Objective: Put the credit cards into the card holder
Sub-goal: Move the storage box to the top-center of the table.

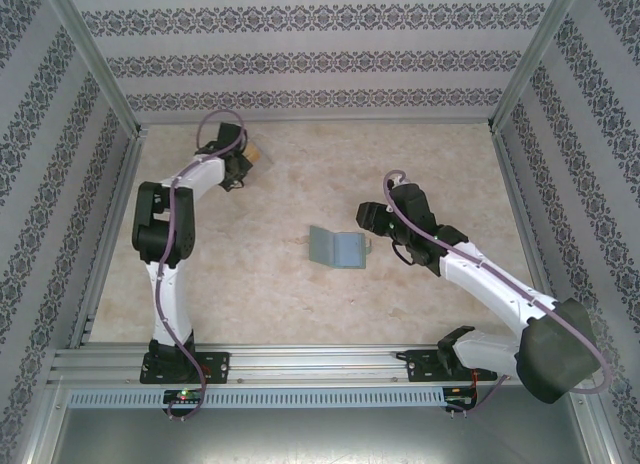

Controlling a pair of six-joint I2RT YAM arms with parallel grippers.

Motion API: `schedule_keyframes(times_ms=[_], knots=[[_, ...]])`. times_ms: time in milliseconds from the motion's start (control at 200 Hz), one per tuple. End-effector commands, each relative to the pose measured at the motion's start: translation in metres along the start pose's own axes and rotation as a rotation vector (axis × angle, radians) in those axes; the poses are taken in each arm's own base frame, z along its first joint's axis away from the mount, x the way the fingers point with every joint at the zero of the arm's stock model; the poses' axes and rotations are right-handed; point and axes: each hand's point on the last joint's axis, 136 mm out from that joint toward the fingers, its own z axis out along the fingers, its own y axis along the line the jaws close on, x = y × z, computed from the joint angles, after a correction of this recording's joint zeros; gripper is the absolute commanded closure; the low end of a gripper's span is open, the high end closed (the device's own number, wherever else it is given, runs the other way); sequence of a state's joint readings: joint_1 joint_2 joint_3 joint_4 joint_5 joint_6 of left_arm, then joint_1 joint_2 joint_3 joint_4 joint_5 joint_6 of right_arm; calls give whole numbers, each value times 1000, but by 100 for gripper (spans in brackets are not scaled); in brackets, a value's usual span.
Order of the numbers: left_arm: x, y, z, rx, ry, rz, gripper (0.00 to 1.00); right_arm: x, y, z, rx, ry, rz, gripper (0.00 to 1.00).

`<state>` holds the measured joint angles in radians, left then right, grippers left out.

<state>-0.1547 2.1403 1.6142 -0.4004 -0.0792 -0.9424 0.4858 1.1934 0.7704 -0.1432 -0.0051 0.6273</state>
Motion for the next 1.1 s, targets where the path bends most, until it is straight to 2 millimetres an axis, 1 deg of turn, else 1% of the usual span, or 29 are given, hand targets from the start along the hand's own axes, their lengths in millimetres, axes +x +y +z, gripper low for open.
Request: schedule_keyframes(times_ms=[0,45,120,170,235,325,410,440,460,515,600,704,759,849,894,959,984,1029,1094], knots=[[43,-14,-17,-35,52,6,95,1,-2,8,-22,2,41,44],[57,-18,-24,-69,55,12,97,2,-2,10,-26,12,49,44],[80,-29,-33,-77,70,27,97,3,-5,13,-22,17,62,44],[95,-41,-39,-57,77,40,96,5,-7,15,-22,21,67,44],[111,-57,-47,-25,84,55,94,7,-10,15,-22,26,72,43],[132,-77,-56,-5,106,104,92,8,-20,14,-4,21,85,44],[154,-83,-60,-18,134,122,92,8,-32,13,21,14,109,44],[161,-82,-60,-25,143,105,91,8,-37,13,36,13,127,44],[166,-82,-59,-22,149,93,89,7,-41,13,46,12,143,44],[185,-86,-55,8,180,59,78,5,-50,13,56,10,185,44],[208,-100,-48,97,235,8,66,4,-57,14,59,3,235,43],[226,-126,-45,221,292,-29,59,1,-58,17,49,10,263,43],[231,-134,-46,262,322,-38,59,1,-59,18,53,13,271,43],[230,-141,-59,336,336,-31,57,0,-59,22,56,20,293,43],[224,-145,-72,393,318,-25,52,-1,-57,25,53,33,309,43],[211,-141,-91,438,285,-27,48,-1,-52,31,49,54,346,43],[206,-137,-95,449,273,-25,47,-2,-49,33,48,61,357,44],[193,-134,-111,480,254,-19,46,-3,-43,38,54,67,367,45],[176,-120,-125,494,237,-17,44,-5,-37,47,83,71,373,45]])
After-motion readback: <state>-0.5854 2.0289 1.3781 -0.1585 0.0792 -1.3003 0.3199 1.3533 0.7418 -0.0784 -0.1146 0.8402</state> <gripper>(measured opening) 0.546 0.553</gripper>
